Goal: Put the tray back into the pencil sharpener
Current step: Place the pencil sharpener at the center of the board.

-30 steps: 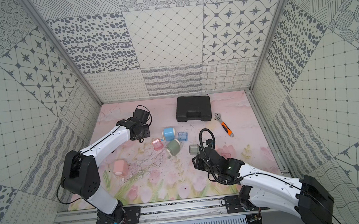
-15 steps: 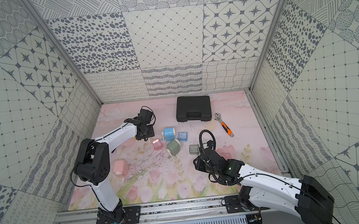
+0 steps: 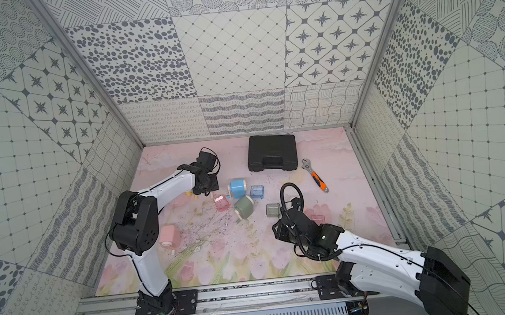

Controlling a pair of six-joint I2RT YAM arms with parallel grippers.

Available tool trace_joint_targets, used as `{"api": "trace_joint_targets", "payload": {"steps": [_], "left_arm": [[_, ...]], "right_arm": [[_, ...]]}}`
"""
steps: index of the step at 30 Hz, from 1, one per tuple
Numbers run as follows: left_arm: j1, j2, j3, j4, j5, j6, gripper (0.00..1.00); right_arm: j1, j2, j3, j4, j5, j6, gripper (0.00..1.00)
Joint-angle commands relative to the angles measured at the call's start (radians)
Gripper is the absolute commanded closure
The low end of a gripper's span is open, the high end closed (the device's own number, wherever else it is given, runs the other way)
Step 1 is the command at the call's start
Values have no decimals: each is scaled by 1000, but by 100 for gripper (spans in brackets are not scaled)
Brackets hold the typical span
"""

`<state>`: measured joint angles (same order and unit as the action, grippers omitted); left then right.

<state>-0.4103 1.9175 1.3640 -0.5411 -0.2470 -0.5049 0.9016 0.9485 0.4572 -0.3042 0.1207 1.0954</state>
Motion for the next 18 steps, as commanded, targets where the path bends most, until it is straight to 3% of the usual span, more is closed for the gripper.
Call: {"api": "trace_joint_targets", "payload": {"steps": [1,5,10,18], "left_arm": [[2,-3,10,13,-5,54,31],[0,-29,8,19,4,82,21],[-14,-126,-17,29,28,104,17],[-21,-454,-190,85,78,142,17]], "right_arm": [[-2,-17,3,5,5,-2,54],[-1,-15,5,0,4,-7,54],[-1,-11,26,-28,4,-25,54],[6,76,191,-116,32,-154,56]]}}
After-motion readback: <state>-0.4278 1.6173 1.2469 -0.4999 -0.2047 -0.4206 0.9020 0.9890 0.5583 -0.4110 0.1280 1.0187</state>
